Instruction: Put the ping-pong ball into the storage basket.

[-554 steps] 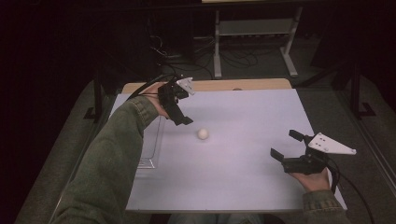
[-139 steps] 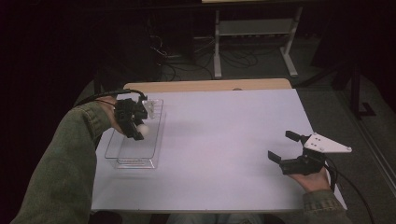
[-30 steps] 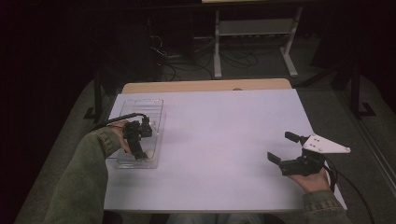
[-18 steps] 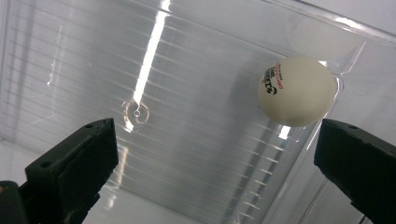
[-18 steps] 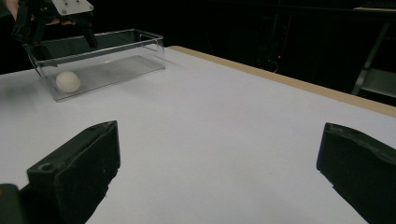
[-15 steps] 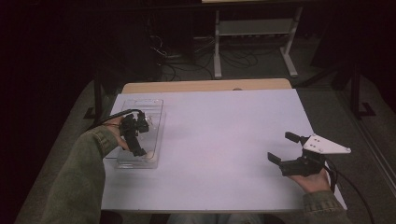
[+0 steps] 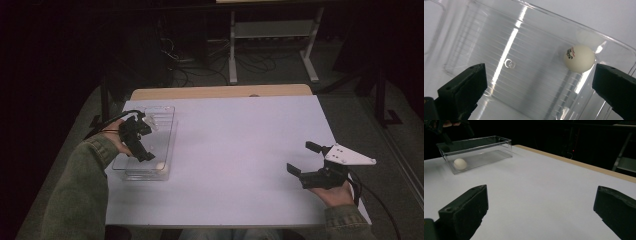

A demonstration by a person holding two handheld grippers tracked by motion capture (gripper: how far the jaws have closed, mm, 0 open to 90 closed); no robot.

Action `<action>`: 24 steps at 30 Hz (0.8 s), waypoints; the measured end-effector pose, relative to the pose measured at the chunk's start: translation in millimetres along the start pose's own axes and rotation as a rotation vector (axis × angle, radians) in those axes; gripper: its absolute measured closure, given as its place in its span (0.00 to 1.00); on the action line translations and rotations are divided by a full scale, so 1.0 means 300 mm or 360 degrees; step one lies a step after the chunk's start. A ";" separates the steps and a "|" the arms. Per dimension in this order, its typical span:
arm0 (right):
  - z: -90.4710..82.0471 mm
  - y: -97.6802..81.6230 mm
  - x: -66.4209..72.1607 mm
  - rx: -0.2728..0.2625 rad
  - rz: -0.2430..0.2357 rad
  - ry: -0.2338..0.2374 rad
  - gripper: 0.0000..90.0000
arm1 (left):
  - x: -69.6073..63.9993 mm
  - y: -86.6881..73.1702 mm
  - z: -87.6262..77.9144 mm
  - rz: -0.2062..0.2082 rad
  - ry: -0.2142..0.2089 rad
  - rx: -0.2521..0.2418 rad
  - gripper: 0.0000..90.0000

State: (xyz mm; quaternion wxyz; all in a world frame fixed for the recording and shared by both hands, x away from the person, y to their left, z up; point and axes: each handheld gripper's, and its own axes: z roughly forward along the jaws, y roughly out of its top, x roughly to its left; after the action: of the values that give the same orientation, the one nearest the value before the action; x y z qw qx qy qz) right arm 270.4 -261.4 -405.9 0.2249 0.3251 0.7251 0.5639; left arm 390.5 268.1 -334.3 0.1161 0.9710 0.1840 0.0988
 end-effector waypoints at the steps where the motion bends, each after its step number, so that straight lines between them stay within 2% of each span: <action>1: 0.000 0.000 0.000 0.0000 0.0000 -0.0001 0.00 | -0.004 0.000 -0.005 -0.0009 0.0008 -0.0012 0.00; 3: 0.000 0.000 0.000 -0.0001 0.0000 0.0000 0.00 | -0.007 0.001 -0.014 -0.0002 0.0018 -0.0035 0.00; 6: 0.000 0.000 0.001 0.0000 0.0000 0.0000 0.00 | -0.013 0.003 -0.023 -0.0008 0.0074 -0.0064 0.00; 12: 0.001 0.000 0.002 0.0007 -0.0002 0.0001 0.00 | -0.026 -0.001 -0.033 -0.0019 0.0070 -0.0123 0.00; 14: 0.000 0.000 0.002 0.0002 -0.0003 0.0001 0.00 | -0.028 -0.004 -0.036 -0.0028 0.0089 -0.0159 0.00; 18: 0.000 0.000 0.001 -0.0001 -0.0005 -0.0006 0.00 | -0.031 -0.017 -0.040 -0.0072 0.0084 -0.0282 0.00; 24: -0.001 0.000 0.002 -0.0003 -0.0004 -0.0008 0.00 | -0.043 -0.037 -0.046 -0.0094 0.0092 -0.0345 0.00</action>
State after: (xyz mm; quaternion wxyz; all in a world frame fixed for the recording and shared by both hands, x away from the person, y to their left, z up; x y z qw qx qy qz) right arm 269.8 -261.3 -405.6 0.2278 0.3254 0.7244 0.5634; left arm 371.8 275.7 -326.1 0.2178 0.9437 0.2041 0.1427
